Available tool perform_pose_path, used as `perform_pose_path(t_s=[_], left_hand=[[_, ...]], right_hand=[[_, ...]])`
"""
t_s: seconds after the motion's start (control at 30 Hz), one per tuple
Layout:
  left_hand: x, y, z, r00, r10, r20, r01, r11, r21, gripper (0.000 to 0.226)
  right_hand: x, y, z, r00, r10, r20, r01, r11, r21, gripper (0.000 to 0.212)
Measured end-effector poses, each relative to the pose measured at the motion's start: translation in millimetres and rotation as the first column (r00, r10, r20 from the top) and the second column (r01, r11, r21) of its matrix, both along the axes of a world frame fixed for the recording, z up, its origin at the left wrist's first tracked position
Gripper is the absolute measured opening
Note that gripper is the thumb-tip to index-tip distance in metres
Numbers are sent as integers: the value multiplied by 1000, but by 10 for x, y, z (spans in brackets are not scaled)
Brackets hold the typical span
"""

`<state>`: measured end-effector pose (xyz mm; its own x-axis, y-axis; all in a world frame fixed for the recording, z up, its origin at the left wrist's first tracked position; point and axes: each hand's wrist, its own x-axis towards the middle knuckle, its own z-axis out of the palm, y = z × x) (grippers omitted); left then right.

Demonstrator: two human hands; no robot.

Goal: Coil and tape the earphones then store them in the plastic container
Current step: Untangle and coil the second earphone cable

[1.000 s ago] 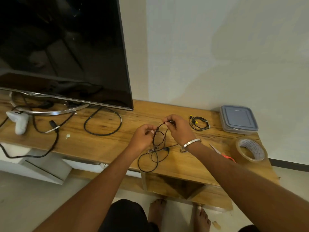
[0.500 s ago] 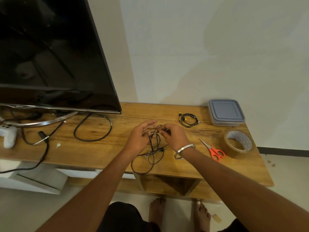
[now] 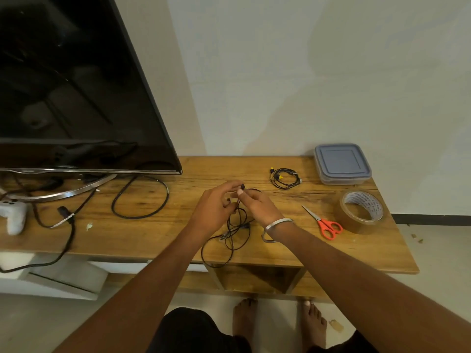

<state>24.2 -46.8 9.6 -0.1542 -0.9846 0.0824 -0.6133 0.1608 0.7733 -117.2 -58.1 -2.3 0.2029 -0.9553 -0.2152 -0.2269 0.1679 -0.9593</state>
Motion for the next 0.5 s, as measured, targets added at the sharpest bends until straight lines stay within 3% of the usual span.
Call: perform_pose_path(t_s=[0.1, 0.2, 0.33, 0.5], left_hand=[[-10, -4, 18, 999, 36, 34, -35, 999, -28, 53], [16, -12, 29, 981, 190, -27, -191, 981, -42, 44], [47, -38, 49, 961, 265, -75, -268, 963, -34, 32], [56, -73, 110, 915, 349, -203, -363, 931, -38, 16]], right_hand=[[-12, -18, 23, 994, -109, -6, 108, 992, -64, 19], [-57, -64, -2, 958, -236, -161, 222, 970, -100, 25], [-175, -66, -22, 861, -239, -449, 180, 969, -170, 31], [-251, -79, -36, 780, -263, -568, 236, 964, -122, 32]])
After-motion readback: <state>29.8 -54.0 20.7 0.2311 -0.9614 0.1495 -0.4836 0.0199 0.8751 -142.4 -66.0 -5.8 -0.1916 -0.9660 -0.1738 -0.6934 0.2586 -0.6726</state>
